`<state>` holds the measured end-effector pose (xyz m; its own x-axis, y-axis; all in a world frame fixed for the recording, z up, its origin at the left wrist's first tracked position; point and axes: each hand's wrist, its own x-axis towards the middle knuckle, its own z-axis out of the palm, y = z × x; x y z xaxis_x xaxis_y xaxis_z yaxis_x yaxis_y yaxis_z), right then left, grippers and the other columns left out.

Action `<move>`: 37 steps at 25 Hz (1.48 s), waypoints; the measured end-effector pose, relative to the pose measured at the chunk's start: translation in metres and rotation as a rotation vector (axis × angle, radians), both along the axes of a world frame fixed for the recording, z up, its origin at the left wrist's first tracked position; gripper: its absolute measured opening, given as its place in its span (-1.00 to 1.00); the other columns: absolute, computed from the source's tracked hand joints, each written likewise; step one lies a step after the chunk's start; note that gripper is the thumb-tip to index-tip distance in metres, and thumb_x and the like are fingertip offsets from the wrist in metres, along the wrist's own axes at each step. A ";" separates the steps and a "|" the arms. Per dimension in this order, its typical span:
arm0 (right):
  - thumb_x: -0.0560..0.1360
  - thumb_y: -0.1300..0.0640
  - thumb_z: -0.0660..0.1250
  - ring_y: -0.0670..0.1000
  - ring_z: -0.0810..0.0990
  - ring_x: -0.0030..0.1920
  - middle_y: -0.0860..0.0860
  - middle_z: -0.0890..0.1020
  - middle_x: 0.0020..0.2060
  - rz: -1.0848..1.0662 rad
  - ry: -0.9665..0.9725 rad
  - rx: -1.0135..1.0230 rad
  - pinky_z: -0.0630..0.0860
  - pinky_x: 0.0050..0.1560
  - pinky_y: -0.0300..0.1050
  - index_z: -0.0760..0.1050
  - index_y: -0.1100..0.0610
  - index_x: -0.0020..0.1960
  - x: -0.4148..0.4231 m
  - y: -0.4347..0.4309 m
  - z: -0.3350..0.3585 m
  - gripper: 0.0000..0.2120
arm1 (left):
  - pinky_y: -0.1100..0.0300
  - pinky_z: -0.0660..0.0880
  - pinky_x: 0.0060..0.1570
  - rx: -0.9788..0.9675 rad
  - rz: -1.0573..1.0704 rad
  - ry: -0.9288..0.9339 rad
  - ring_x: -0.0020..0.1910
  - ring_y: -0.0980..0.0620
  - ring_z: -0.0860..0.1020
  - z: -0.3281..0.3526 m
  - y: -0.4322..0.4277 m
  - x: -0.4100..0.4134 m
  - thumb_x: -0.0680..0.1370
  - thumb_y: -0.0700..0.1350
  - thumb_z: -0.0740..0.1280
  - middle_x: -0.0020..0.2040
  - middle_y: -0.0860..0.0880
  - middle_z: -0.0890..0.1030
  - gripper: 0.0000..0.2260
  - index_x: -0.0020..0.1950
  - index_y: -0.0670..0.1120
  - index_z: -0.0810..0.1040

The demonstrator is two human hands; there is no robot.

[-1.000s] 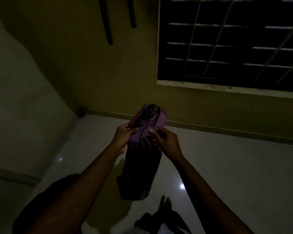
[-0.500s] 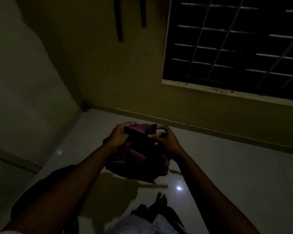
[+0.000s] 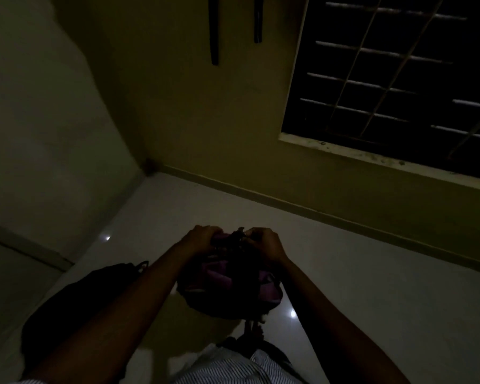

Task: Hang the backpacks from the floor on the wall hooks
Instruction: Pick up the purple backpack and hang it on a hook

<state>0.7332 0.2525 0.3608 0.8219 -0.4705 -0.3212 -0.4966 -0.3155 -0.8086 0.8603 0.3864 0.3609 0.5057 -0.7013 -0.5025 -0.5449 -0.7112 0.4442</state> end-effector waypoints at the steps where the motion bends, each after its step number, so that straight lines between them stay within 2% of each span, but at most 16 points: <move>1: 0.47 0.19 0.34 0.13 0.63 0.05 0.21 0.68 0.01 0.030 0.011 0.005 0.39 -0.12 -0.31 0.61 0.30 -0.01 0.011 -0.001 -0.002 -0.81 | 0.10 0.40 0.31 0.071 0.010 -0.014 0.31 -0.15 0.46 0.001 -0.004 0.003 0.56 -0.08 0.27 0.37 -0.18 0.46 -0.59 0.41 -0.07 0.39; 4: 0.49 0.20 0.33 0.11 0.62 0.03 0.17 0.68 0.00 0.086 -0.008 0.075 0.46 -0.06 -0.30 0.61 0.28 0.01 0.048 -0.004 -0.002 -0.82 | 0.12 0.49 0.10 -0.038 0.138 -0.043 0.15 -0.15 0.56 0.001 -0.011 0.010 0.52 -0.14 0.31 0.22 -0.22 0.58 -0.69 0.25 -0.16 0.54; 6: 0.48 0.18 0.34 -0.01 0.63 -0.19 0.06 0.68 -0.22 0.092 -0.037 0.152 0.46 -0.23 -0.48 0.63 0.18 -0.12 0.073 -0.006 0.003 -0.89 | 0.22 0.46 -0.09 -0.263 0.368 -0.043 0.02 -0.07 0.59 -0.001 -0.005 0.019 0.53 -0.23 0.31 0.10 -0.25 0.64 -0.79 0.11 -0.23 0.62; 7: 0.48 0.17 0.35 -0.09 0.60 -0.30 0.00 0.65 -0.33 0.100 -0.064 0.195 0.45 -0.30 -0.50 0.61 0.13 -0.21 0.086 -0.008 0.008 -0.89 | 0.30 0.45 -0.12 -0.377 0.506 0.005 -0.01 -0.02 0.57 -0.002 -0.001 0.026 0.53 -0.29 0.29 0.10 -0.26 0.64 -0.80 0.10 -0.27 0.62; 10: 0.48 0.24 0.34 -0.21 0.54 -0.48 0.00 0.60 -0.41 0.128 -0.150 0.362 0.49 -0.30 -0.29 0.57 0.14 -0.26 0.133 -0.016 0.023 -0.85 | 0.51 0.49 -0.23 -0.639 0.798 0.140 0.00 0.01 0.52 0.008 0.003 0.059 0.50 -0.40 0.28 0.13 -0.31 0.59 -0.77 0.15 -0.40 0.54; 12: 0.47 0.26 0.34 -0.14 0.56 -0.41 0.04 0.61 -0.35 0.167 -0.192 0.404 0.50 -0.25 -0.21 0.59 0.21 -0.12 0.182 -0.016 0.038 -0.94 | 0.42 0.53 -0.24 -0.763 0.911 0.120 -0.06 -0.01 0.55 0.026 -0.001 0.100 0.48 -0.39 0.31 0.05 -0.25 0.62 -0.77 0.13 -0.31 0.57; 14: 0.45 0.18 0.39 -0.07 0.59 -0.21 0.04 0.64 -0.22 0.242 -0.231 0.274 0.50 -0.13 -0.22 0.61 0.21 0.03 0.241 -0.017 0.055 -0.82 | 0.36 0.54 -0.26 -0.839 0.960 0.086 -0.21 0.05 0.60 0.046 -0.002 0.150 0.47 -0.31 0.36 -0.08 -0.10 0.65 -0.80 0.07 -0.14 0.61; 15: 0.44 0.11 0.40 -0.08 0.58 -0.13 0.05 0.66 -0.15 0.317 -0.242 0.159 0.46 -0.15 -0.28 0.61 0.19 0.07 0.276 -0.019 0.064 -0.76 | 0.41 0.54 -0.31 -0.865 0.971 0.066 -0.30 0.16 0.61 0.054 -0.001 0.181 0.47 -0.27 0.38 -0.15 -0.03 0.66 -0.83 0.02 -0.08 0.63; 17: 0.44 0.07 0.41 -0.10 0.55 -0.07 0.11 0.69 -0.02 0.444 -0.263 0.014 0.40 -0.23 -0.36 0.62 0.22 0.07 0.331 -0.022 0.078 -0.72 | 0.50 0.48 -0.40 -0.888 0.986 0.022 -0.43 0.35 0.57 0.070 0.006 0.226 0.47 -0.23 0.40 -0.33 0.15 0.66 -0.87 -0.07 -0.02 0.65; 19: 0.44 0.14 0.41 -0.09 0.56 -0.10 0.20 0.67 0.03 0.489 -0.299 0.037 0.41 -0.17 -0.37 0.62 0.29 0.04 0.391 -0.014 0.090 -0.74 | 0.47 0.46 -0.41 -0.895 1.009 -0.024 -0.46 0.32 0.54 0.087 0.019 0.278 0.46 -0.19 0.41 -0.46 0.23 0.62 -0.91 -0.19 0.00 0.66; 22: 0.43 0.17 0.41 -0.28 0.53 -0.31 0.18 0.67 -0.01 0.485 -0.400 0.084 0.42 -0.32 -0.52 0.62 0.31 0.00 0.476 0.019 0.121 -0.77 | 0.27 0.45 -0.29 -0.935 1.170 -0.095 -0.34 0.09 0.53 0.123 0.045 0.352 0.43 -0.14 0.44 -0.40 0.06 0.62 -0.90 -0.27 0.01 0.64; 23: 0.43 0.17 0.42 -0.30 0.53 -0.32 0.13 0.67 -0.04 0.482 -0.447 0.106 0.41 -0.36 -0.57 0.62 0.28 0.00 0.503 0.033 0.133 -0.79 | 0.31 0.46 -0.32 -0.965 1.213 -0.134 -0.34 0.08 0.54 0.135 0.056 0.376 0.42 -0.13 0.46 -0.40 0.07 0.63 -0.92 -0.27 0.01 0.65; 27: 0.41 0.16 0.43 -0.45 0.49 -0.44 -0.03 0.64 -0.17 0.516 -0.620 0.204 0.45 -0.36 -0.56 0.64 0.16 -0.02 0.602 0.075 0.188 -0.84 | 0.51 0.42 -0.50 -1.047 1.238 -0.412 -0.49 0.30 0.53 0.181 0.093 0.454 0.39 -0.10 0.49 -0.37 0.10 0.62 -0.95 -0.21 -0.07 0.68; 29: 0.41 0.13 0.44 -0.41 0.52 -0.41 -0.02 0.67 -0.16 0.540 -0.697 0.192 0.49 -0.31 -0.50 0.65 0.16 -0.03 0.650 0.093 0.222 -0.84 | 0.53 0.43 -0.48 -1.118 1.249 -0.542 -0.44 0.27 0.52 0.213 0.107 0.491 0.44 -0.10 0.44 -0.33 0.09 0.60 -0.89 -0.09 -0.11 0.68; 31: 0.41 0.11 0.44 -0.27 0.58 -0.30 0.03 0.70 -0.14 0.534 -0.776 0.189 0.52 -0.25 -0.42 0.66 0.16 -0.03 0.691 0.105 0.257 -0.82 | 0.52 0.47 -0.43 -1.164 1.249 -0.636 -0.35 0.19 0.54 0.250 0.116 0.525 0.50 -0.12 0.37 -0.26 0.03 0.62 -0.85 0.02 -0.12 0.66; 37: 0.47 0.10 0.36 -0.12 0.59 -0.13 0.12 0.70 -0.03 0.663 -1.041 0.049 0.39 -0.31 -0.64 0.64 0.19 0.03 0.820 0.133 0.375 -0.79 | 0.07 0.57 -0.12 -1.219 1.167 -0.910 -0.20 -0.09 0.60 0.374 0.139 0.639 0.56 -0.13 0.28 -0.04 -0.22 0.67 -0.78 0.12 -0.18 0.62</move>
<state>1.5529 0.3859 0.7363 0.7714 0.1289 0.6232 0.6351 -0.2189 -0.7408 1.4995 0.5253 0.7349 0.7051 0.4143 0.5755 -0.4186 -0.4118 0.8094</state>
